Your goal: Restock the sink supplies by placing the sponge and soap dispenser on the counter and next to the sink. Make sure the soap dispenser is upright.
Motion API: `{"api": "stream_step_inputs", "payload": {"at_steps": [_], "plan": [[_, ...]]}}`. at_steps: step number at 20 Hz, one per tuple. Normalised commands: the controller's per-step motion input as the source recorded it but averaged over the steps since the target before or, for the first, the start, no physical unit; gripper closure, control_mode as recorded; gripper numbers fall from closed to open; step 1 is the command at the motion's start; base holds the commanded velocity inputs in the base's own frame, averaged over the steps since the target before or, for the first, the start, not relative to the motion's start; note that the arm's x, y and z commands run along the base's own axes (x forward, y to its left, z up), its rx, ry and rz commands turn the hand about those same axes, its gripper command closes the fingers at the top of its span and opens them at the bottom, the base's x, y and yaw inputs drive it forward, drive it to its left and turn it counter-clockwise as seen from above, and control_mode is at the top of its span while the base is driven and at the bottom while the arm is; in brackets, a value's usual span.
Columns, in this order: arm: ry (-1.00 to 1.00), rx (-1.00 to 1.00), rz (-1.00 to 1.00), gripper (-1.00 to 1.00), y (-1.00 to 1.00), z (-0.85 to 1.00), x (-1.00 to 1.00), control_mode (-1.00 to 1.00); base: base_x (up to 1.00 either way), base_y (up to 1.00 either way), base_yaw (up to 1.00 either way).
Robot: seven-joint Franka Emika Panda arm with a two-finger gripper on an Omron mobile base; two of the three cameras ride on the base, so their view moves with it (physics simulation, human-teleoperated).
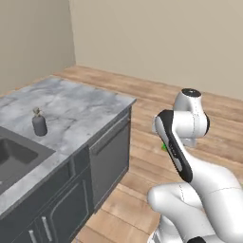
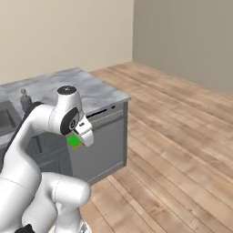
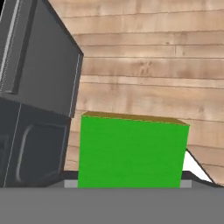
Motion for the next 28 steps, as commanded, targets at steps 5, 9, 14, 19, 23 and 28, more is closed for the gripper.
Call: {"api": "stream_step_inputs", "payload": {"at_steps": [5,9,14,19,23,28], "plan": [[0.0,0.0,0.0,1.0,0.0,0.0,0.0,1.0,0.18,0.12,0.55],[0.0,0.0,0.0,1.0,0.0,0.0,0.0,1.0,0.49,0.0,0.52],[0.0,0.0,0.0,1.0,0.0,0.0,0.0,1.0,0.62,0.0,0.52],[0.0,0.0,0.0,1.0,0.0,0.0,0.0,1.0,0.62,0.0,0.48],[0.0,0.0,0.0,1.0,0.0,0.0,0.0,1.0,0.46,-0.05,0.43],[0.0,0.0,0.0,1.0,0.0,0.0,0.0,1.0,0.16,-0.44,0.27]]}}
